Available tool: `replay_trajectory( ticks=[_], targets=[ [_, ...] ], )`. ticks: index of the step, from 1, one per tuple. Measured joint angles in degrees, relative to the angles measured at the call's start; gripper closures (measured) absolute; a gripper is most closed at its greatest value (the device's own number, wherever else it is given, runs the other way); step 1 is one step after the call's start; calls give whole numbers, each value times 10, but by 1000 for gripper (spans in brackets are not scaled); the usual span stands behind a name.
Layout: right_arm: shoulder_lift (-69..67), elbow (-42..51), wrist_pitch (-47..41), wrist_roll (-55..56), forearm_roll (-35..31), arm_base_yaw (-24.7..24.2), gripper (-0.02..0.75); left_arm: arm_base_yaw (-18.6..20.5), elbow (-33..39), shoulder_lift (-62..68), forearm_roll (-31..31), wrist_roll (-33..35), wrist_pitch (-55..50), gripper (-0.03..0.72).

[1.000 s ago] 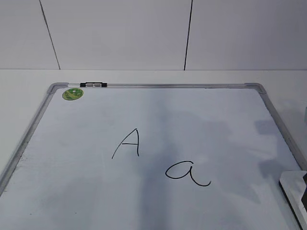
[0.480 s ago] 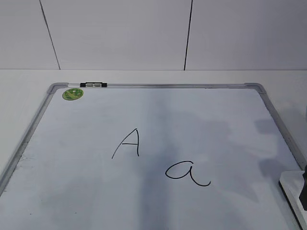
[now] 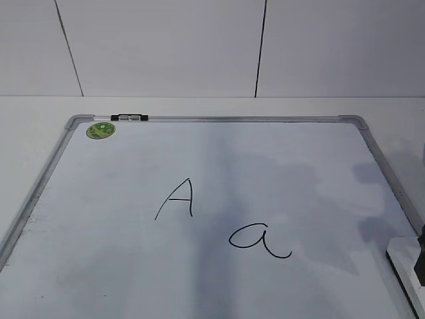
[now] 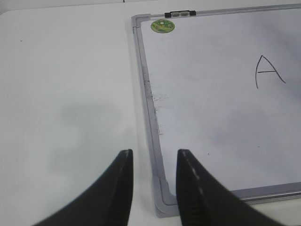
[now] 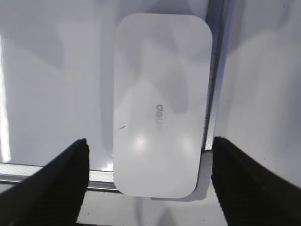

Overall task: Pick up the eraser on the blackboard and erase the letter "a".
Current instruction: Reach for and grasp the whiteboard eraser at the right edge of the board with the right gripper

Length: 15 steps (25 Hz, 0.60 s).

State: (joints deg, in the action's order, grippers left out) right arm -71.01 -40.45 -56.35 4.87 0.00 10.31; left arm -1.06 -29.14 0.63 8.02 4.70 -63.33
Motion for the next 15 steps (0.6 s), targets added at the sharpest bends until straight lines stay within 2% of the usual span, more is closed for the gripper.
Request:
replay_trajectory(
  ticks=[15],
  targets=[
    [-69,0,23,0,0,0,101,0,0,0,0,0,0,454]
  ],
)
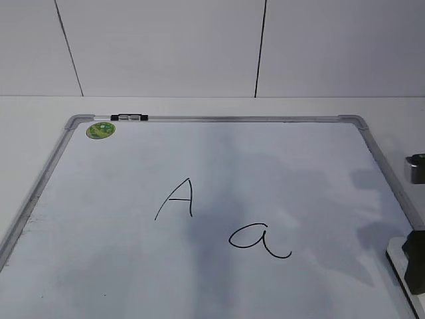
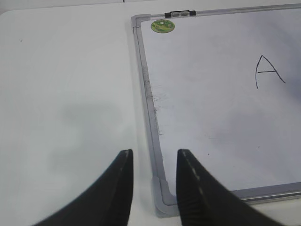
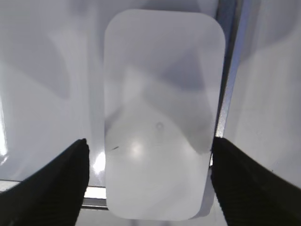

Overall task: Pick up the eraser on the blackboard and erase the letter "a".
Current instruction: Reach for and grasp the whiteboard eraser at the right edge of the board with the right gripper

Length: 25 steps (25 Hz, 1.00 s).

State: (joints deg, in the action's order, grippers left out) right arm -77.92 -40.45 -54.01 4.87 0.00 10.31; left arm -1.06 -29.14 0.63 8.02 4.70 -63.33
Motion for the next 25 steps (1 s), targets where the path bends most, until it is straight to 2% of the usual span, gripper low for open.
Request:
replay_trajectory(
  ticks=[25],
  targets=[
    [-55,-1,37,13,19,0,103,0,0,0,0,0,0,454]
  ],
)
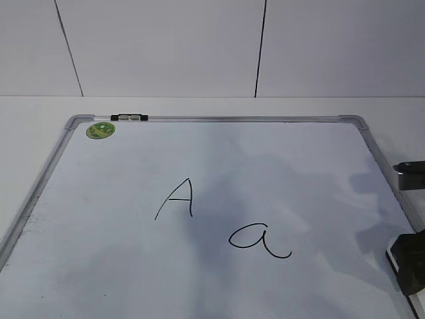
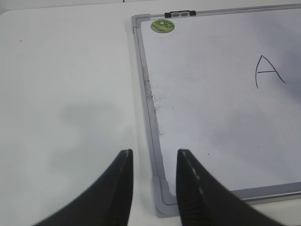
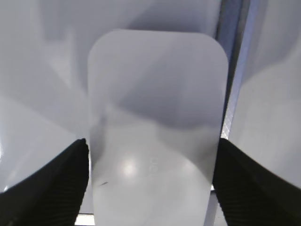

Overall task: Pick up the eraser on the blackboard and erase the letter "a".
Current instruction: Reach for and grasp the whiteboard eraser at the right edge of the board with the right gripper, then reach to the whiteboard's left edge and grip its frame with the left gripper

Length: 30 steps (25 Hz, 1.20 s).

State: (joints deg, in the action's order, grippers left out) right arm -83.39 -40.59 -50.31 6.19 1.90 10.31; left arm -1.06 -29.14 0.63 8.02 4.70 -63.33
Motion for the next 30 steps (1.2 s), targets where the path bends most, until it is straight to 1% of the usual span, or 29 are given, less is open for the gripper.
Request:
replay_trajectory(
  ticks=[17,20,26,30],
  targets=[
    [-14,0,0,1,-2,0,108,0,0,0,0,0,0,454],
    [-14,0,0,1,-2,0,118,0,0,0,0,0,0,454],
    [-14,0,0,2,-2,0,162,0,0,0,0,0,0,454],
    [-14,0,1,2,-2,0,170,0,0,0,0,0,0,454]
  ],
)
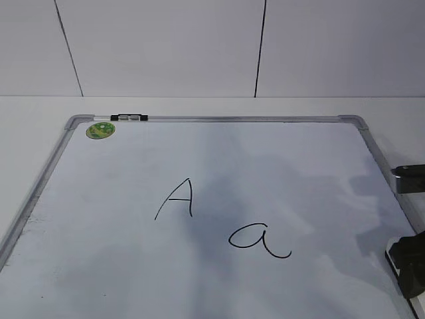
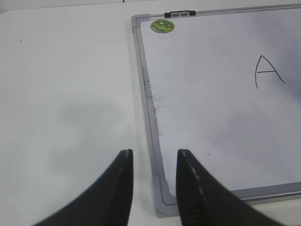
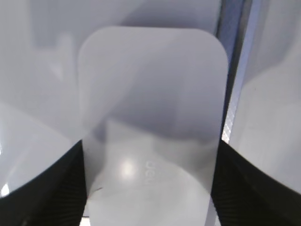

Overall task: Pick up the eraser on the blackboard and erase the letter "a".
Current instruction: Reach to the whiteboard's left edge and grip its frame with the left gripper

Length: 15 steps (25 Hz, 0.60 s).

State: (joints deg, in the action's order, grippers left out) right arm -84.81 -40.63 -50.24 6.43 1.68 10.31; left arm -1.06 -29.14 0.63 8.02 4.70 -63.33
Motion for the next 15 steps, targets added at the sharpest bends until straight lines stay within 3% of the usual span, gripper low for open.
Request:
replay_trajectory(
  ticks=[15],
  targets=[
    [0,0,0,0,0,0,171,0,0,0,0,0,0,454]
  ],
)
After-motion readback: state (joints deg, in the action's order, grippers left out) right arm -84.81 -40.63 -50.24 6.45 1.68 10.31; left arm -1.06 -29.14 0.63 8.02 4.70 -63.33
